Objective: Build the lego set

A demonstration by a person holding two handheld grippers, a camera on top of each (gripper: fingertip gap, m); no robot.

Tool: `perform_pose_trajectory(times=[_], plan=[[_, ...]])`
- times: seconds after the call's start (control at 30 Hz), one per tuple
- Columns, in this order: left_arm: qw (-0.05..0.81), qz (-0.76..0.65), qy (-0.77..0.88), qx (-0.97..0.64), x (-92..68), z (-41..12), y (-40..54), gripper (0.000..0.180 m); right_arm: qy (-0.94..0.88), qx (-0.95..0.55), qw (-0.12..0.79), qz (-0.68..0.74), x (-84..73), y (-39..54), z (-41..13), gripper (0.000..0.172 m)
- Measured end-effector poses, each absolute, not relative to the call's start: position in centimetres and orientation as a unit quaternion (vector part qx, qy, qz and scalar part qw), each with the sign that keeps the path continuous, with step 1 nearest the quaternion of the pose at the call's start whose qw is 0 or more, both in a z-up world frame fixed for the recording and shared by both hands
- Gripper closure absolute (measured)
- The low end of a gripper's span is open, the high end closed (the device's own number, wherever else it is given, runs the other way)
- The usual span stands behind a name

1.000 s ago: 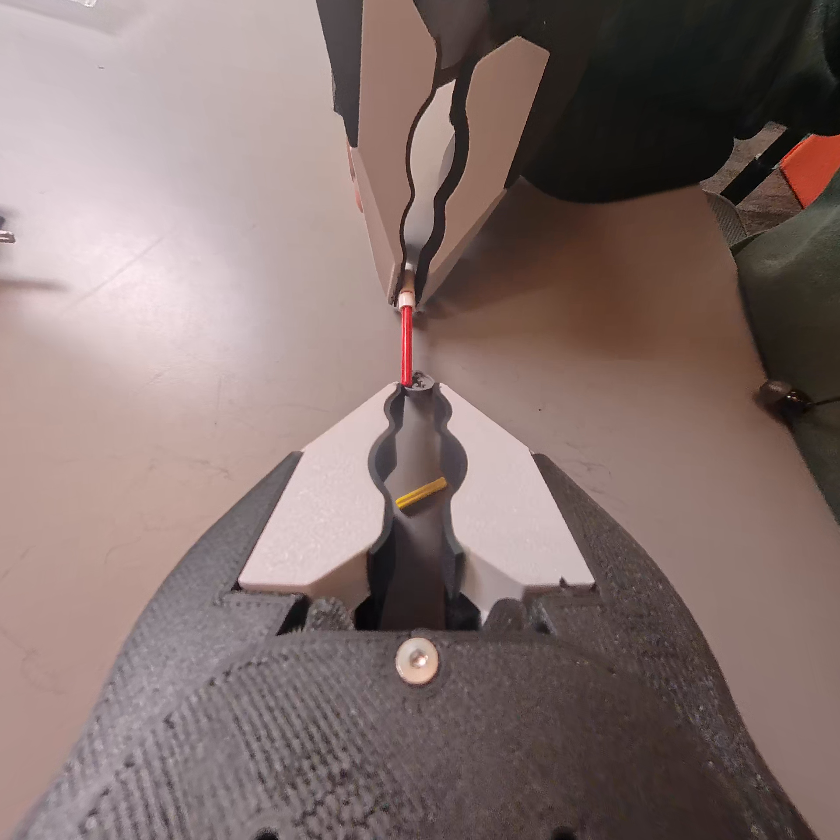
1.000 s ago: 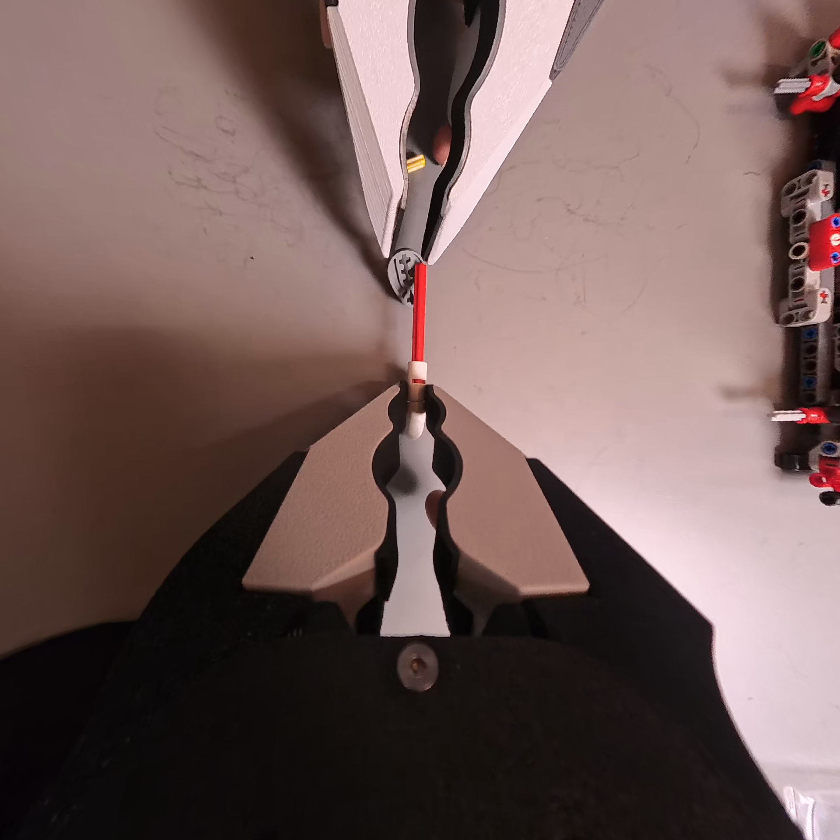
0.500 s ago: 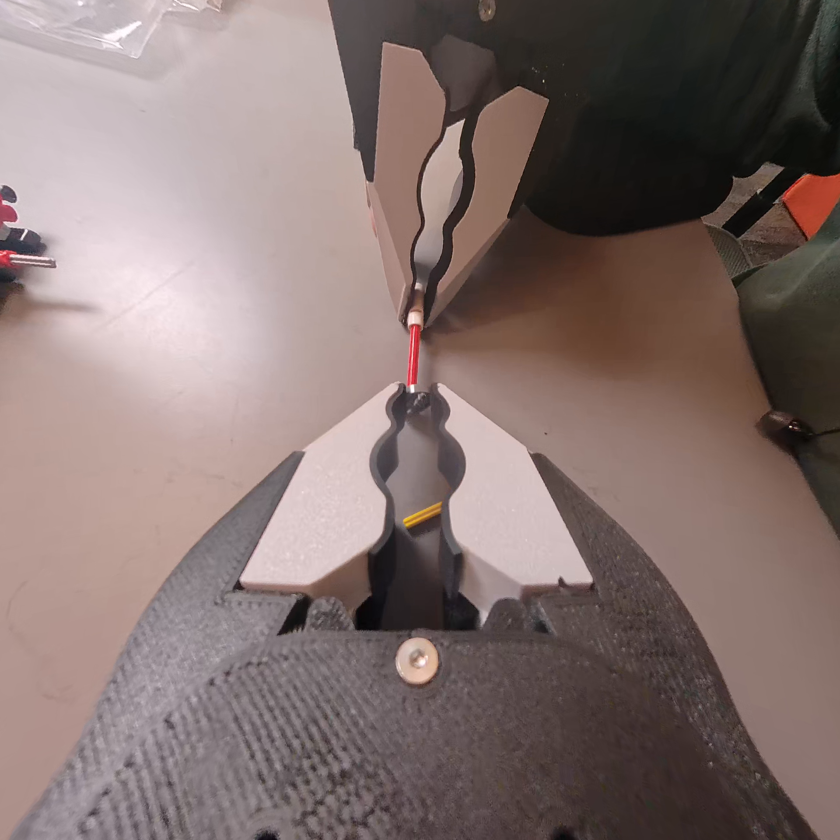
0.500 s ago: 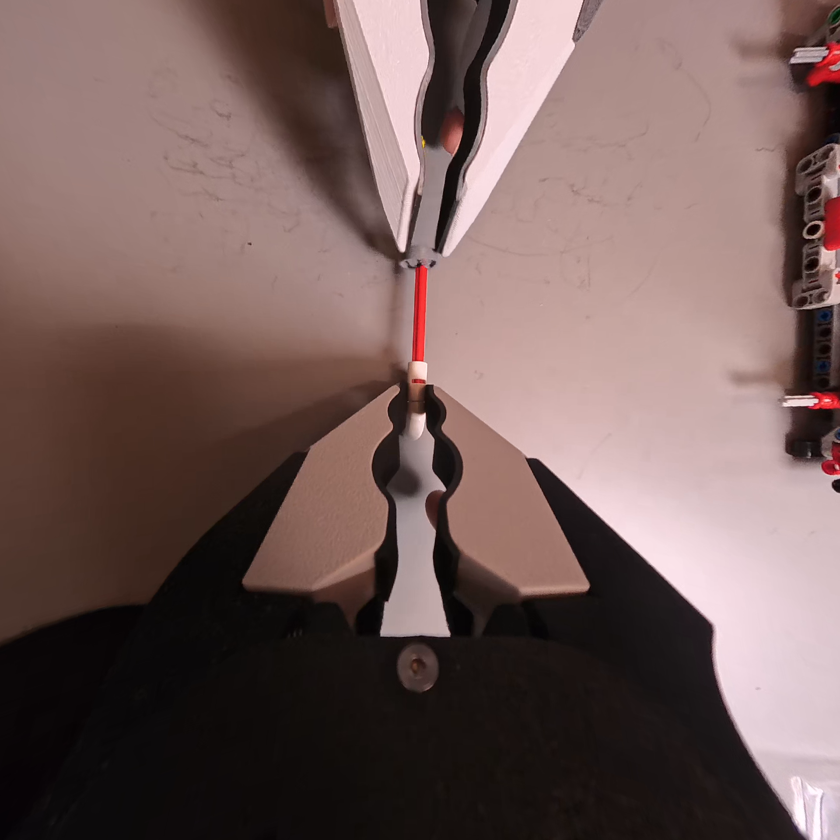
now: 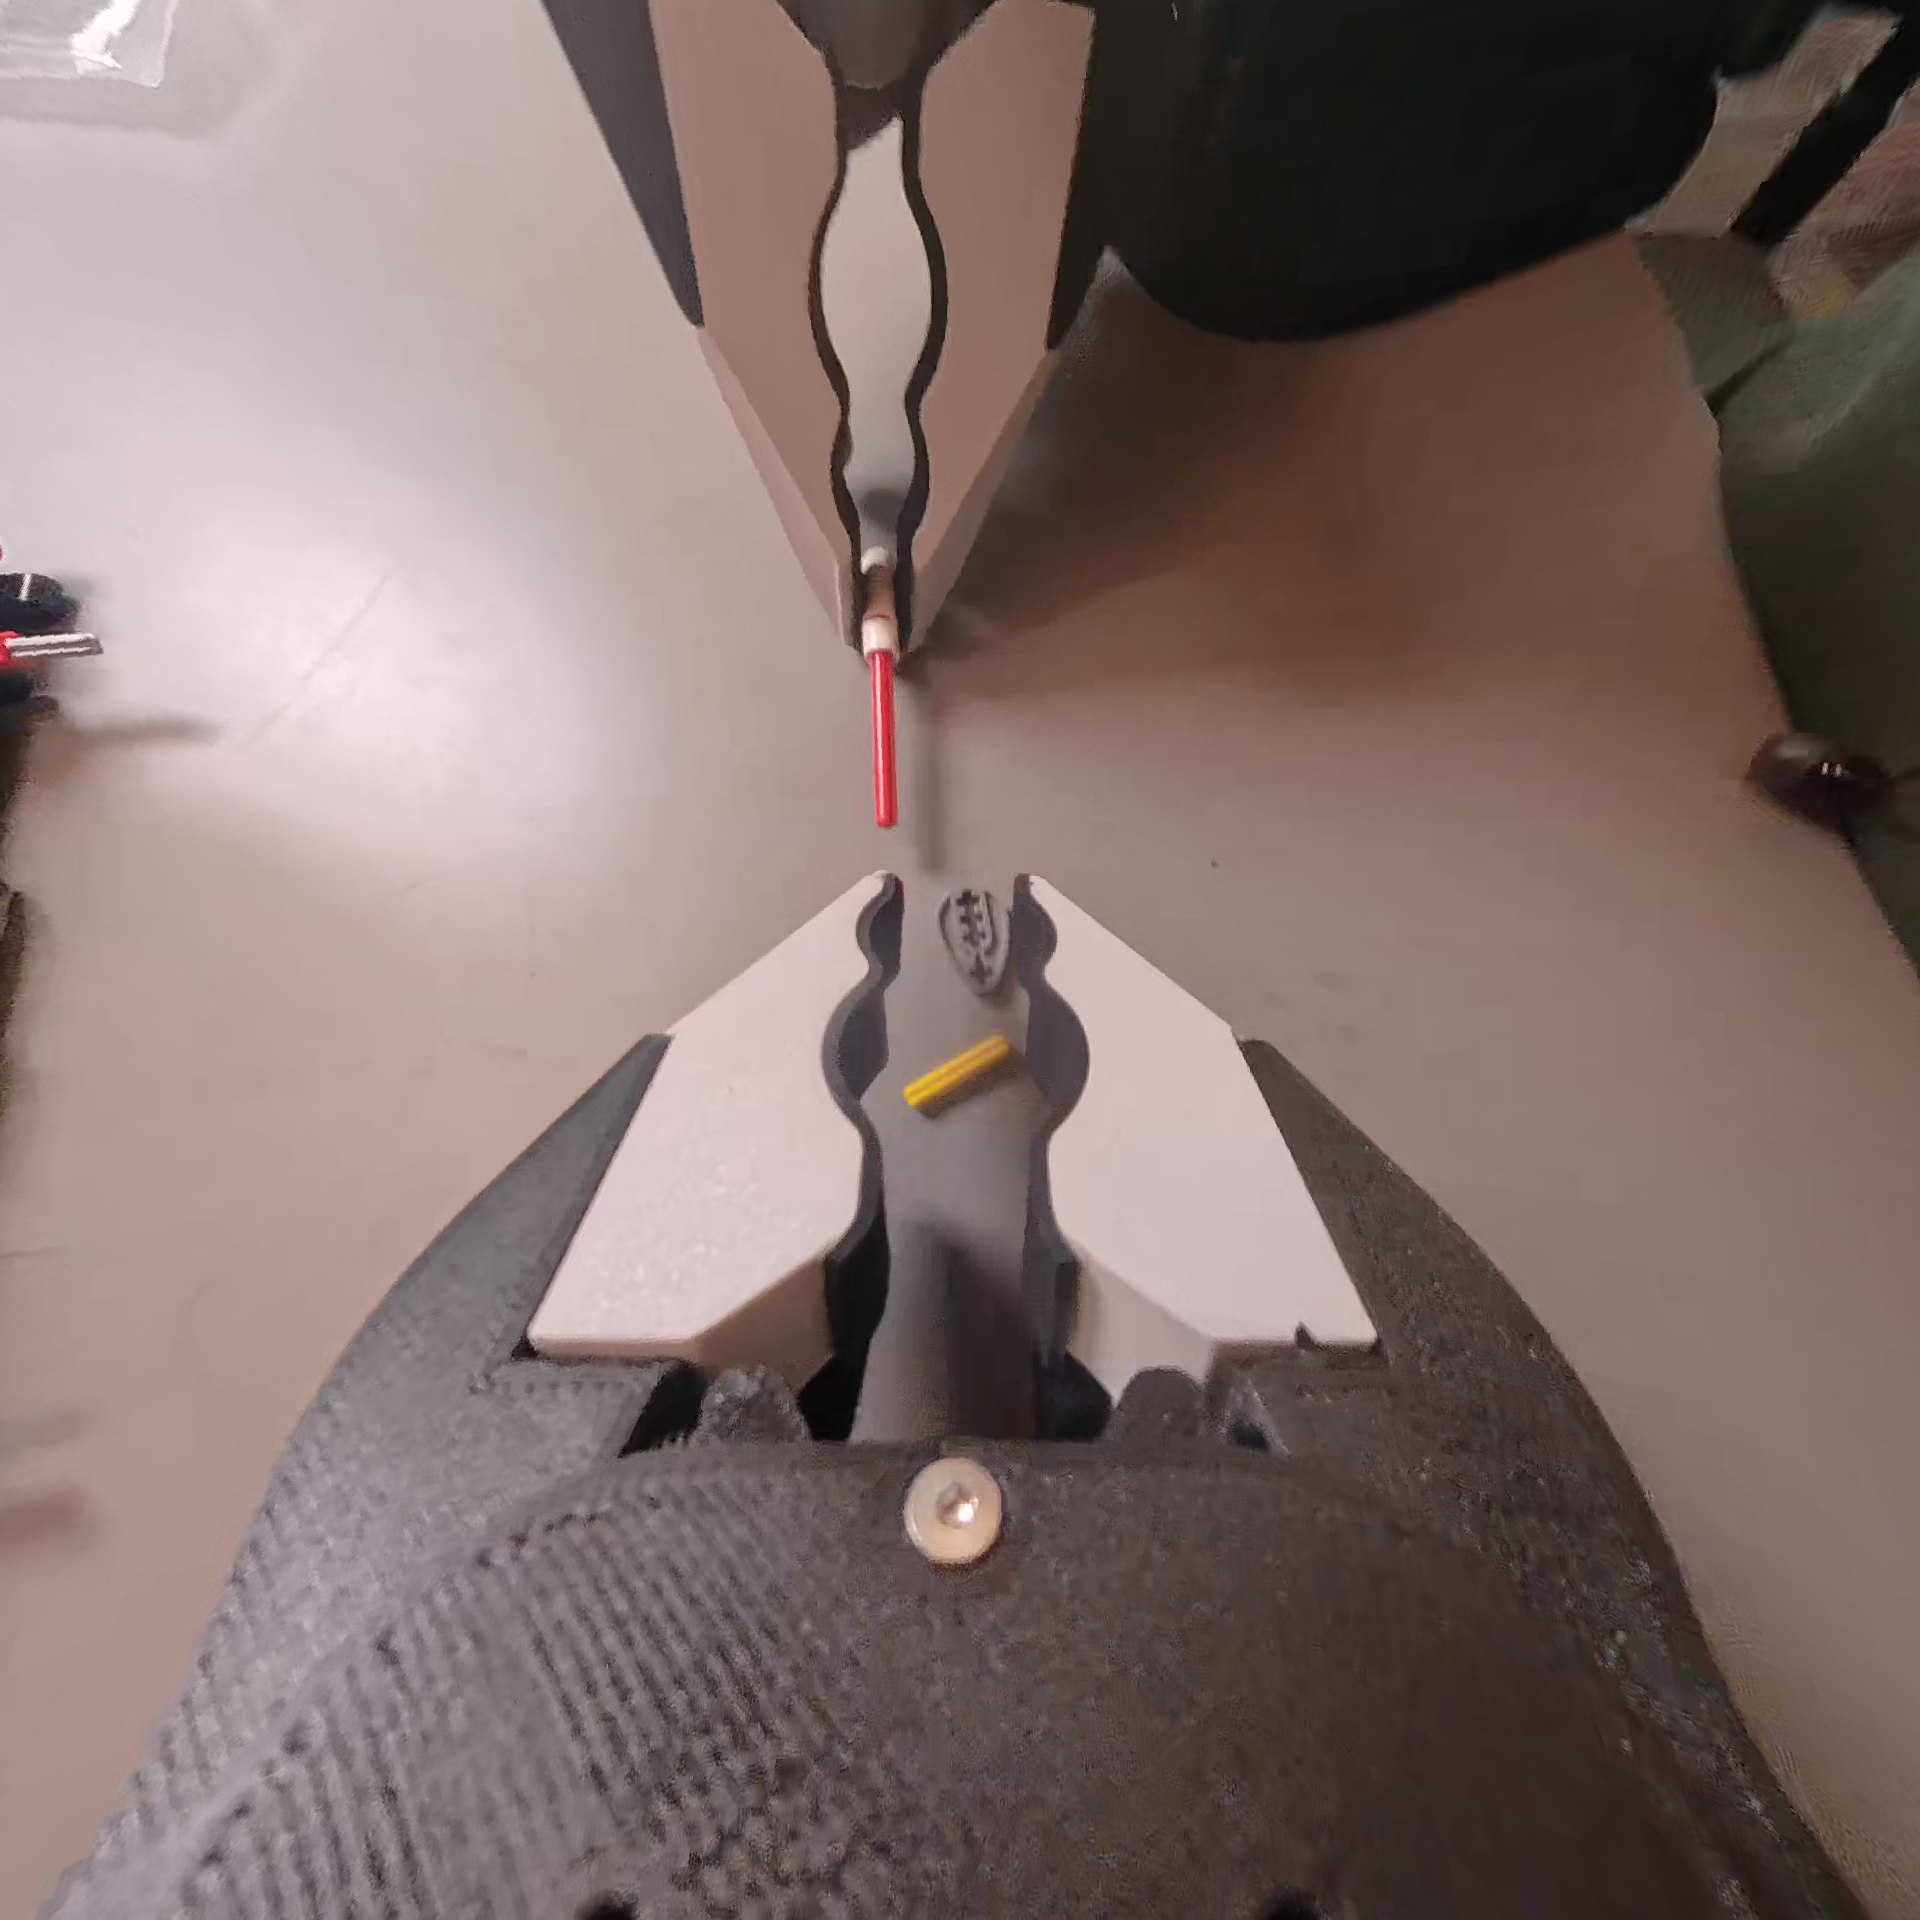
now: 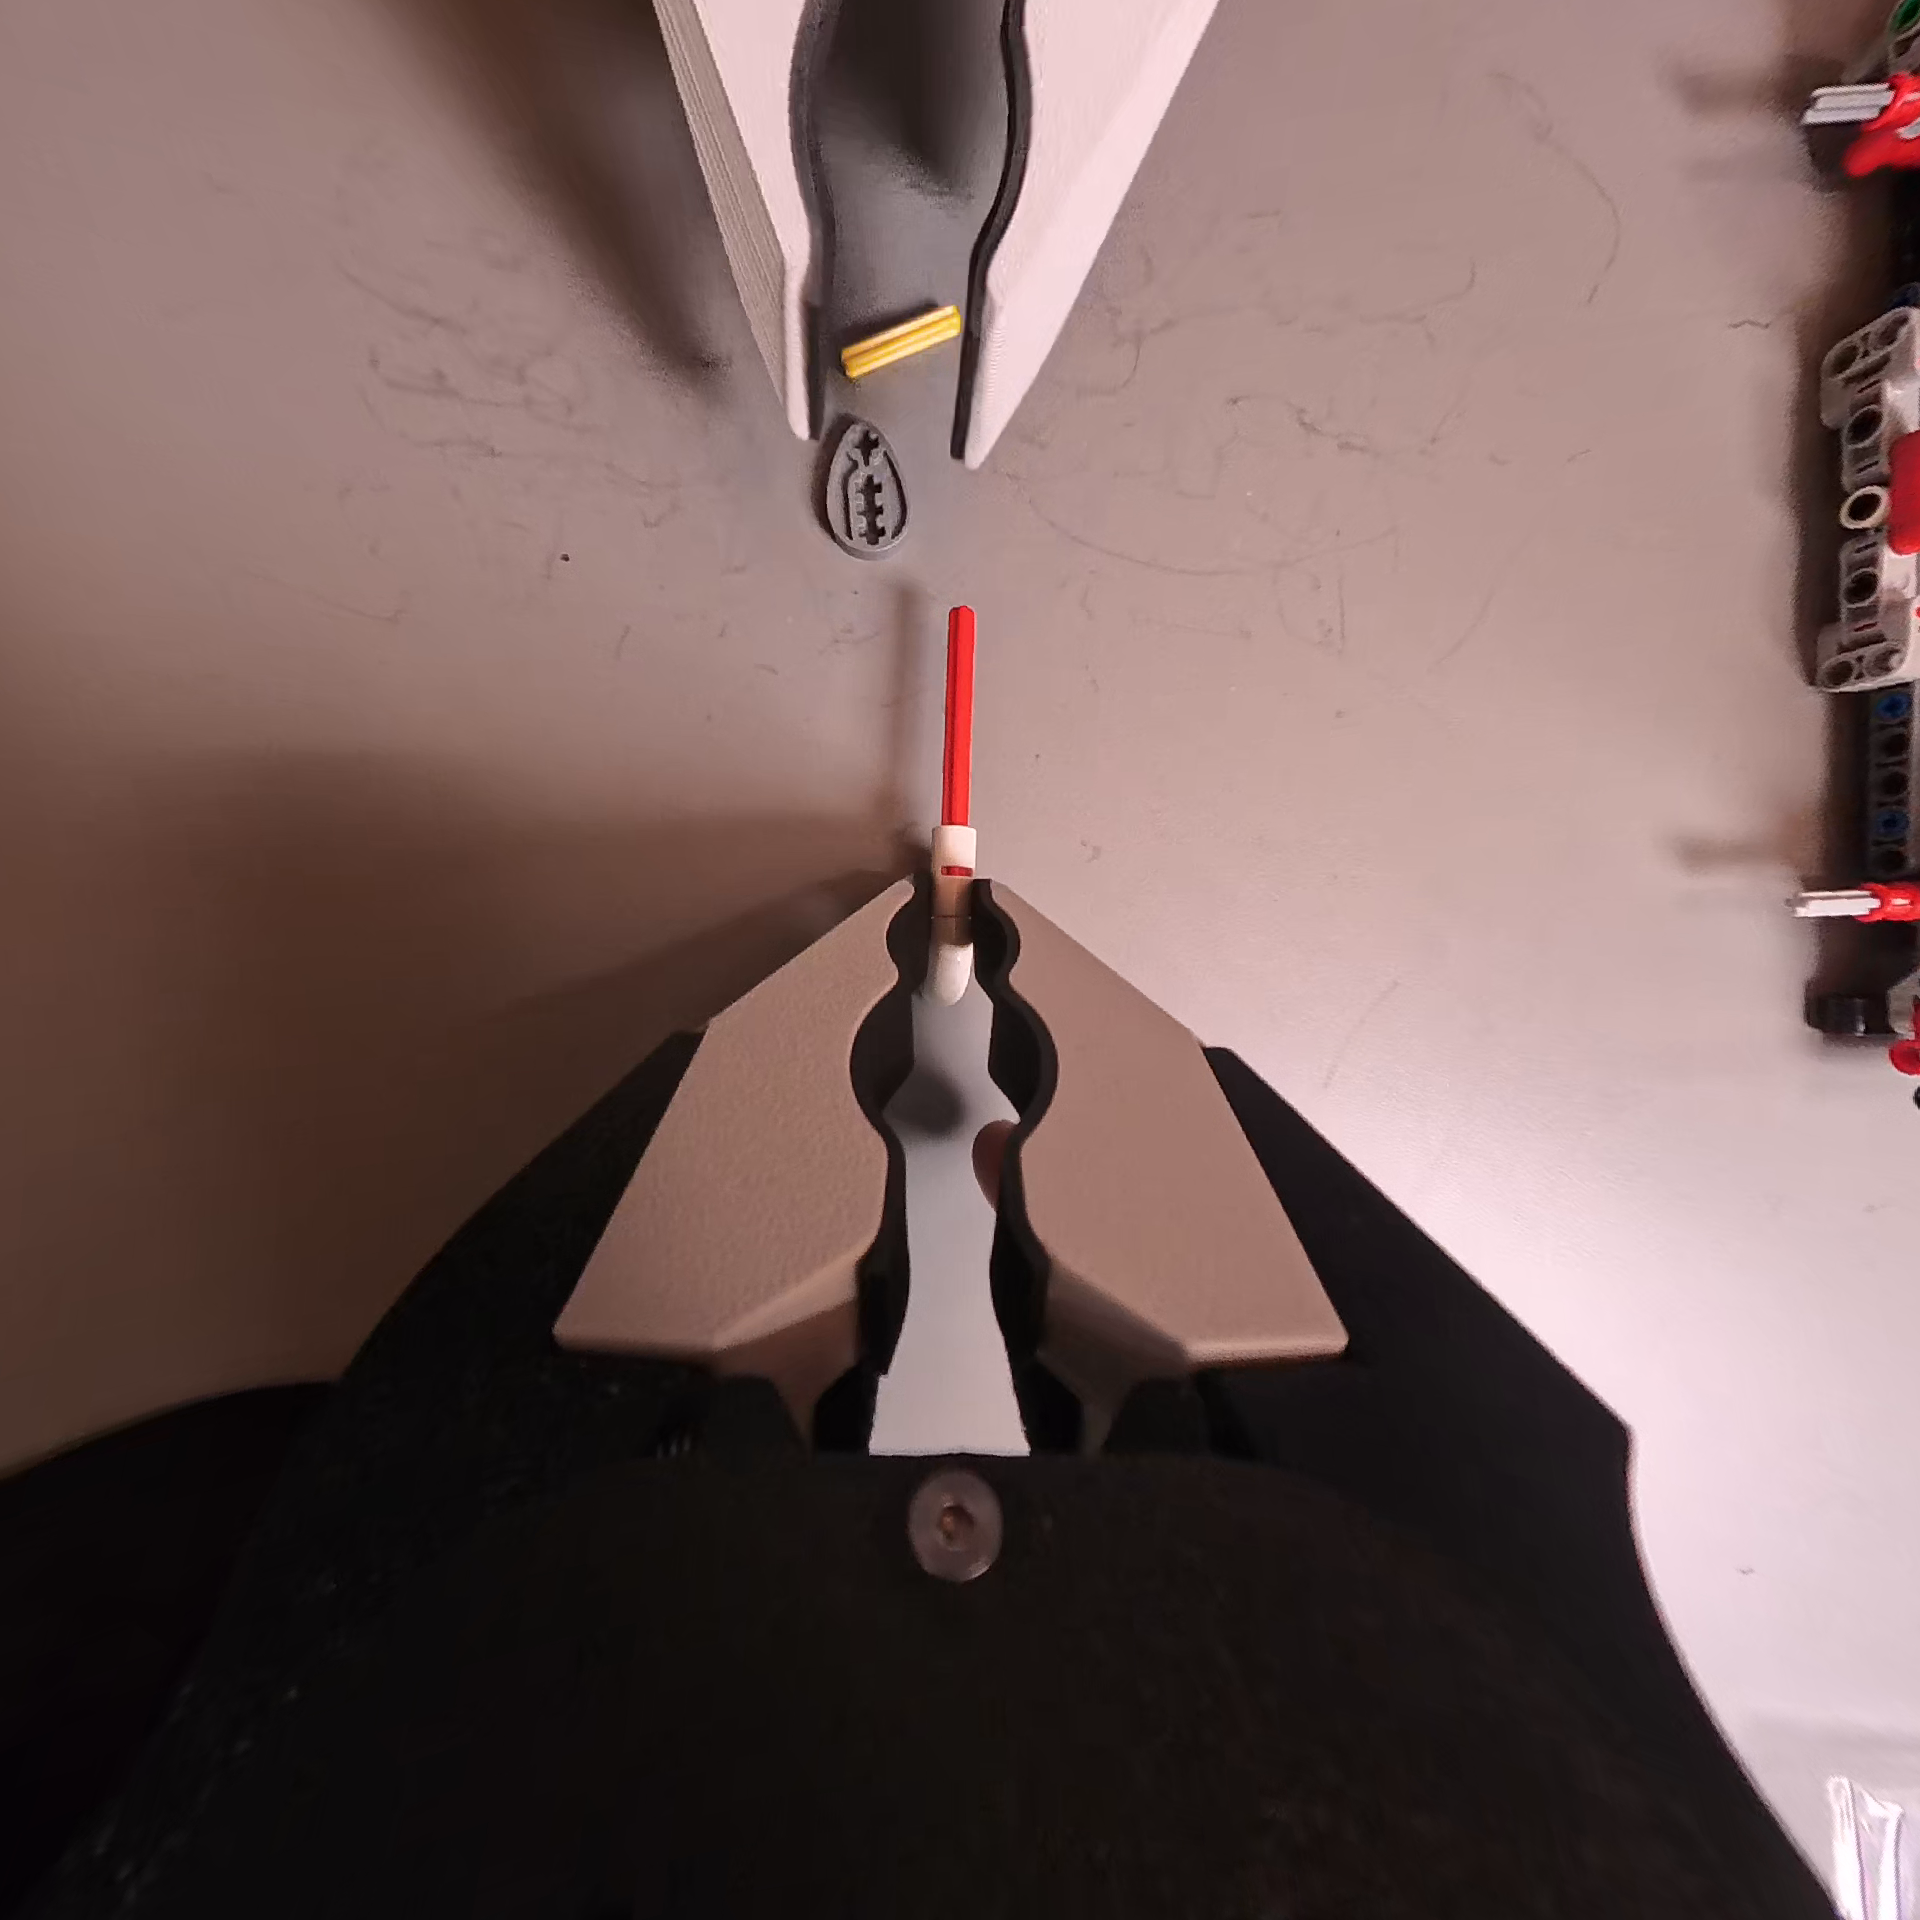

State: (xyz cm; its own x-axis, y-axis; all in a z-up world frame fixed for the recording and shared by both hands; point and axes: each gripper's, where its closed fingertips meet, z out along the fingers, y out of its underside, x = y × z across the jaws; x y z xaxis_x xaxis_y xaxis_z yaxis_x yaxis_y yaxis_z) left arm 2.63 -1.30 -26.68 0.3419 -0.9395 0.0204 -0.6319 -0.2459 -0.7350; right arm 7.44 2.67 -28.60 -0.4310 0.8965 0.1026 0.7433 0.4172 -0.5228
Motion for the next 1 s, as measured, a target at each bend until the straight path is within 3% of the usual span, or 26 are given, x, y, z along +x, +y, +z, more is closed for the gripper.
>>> perform_pose_trajectory(times=[0.23,0.5,0.7,0.8,0.9,1.0], plan=[[0.225,-0.169,0.539,-0.794,2.6,-28.7,-1.7,0.153,-0.82,-0.502,0.187,0.201,7.5,2.9,-28.6,0.167],[0.143,-0.095,0.515,-0.84,2.3,-28.8,-1.7,0.156,-0.818,-0.506,0.186,0.201,7.8,3.2,-28.6,0.167],[0.134,-0.082,0.532,-0.832,2.7,-28.9,-1.2,0.167,-0.81,-0.513,0.185,0.215,8.0,3.7,-28.6,0.167],[0.228,-0.078,0.551,-0.799,2.9,-28.4,0.0,0.167,-0.802,-0.511,0.193,0.24,7.8,3.7,-28.0,0.167],[0.375,-0.252,0.451,-0.77,4.3,-24.5,-0.1,0.167,-0.792,-0.498,0.209,0.283,7.4,3.1,-26.7,0.167],[0.47,-0.365,0.342,-0.727,3.3,-20.8,-0.1,0.168,-0.784,-0.479,0.22,0.329,6.6,2.1,-25.5,0.167]])
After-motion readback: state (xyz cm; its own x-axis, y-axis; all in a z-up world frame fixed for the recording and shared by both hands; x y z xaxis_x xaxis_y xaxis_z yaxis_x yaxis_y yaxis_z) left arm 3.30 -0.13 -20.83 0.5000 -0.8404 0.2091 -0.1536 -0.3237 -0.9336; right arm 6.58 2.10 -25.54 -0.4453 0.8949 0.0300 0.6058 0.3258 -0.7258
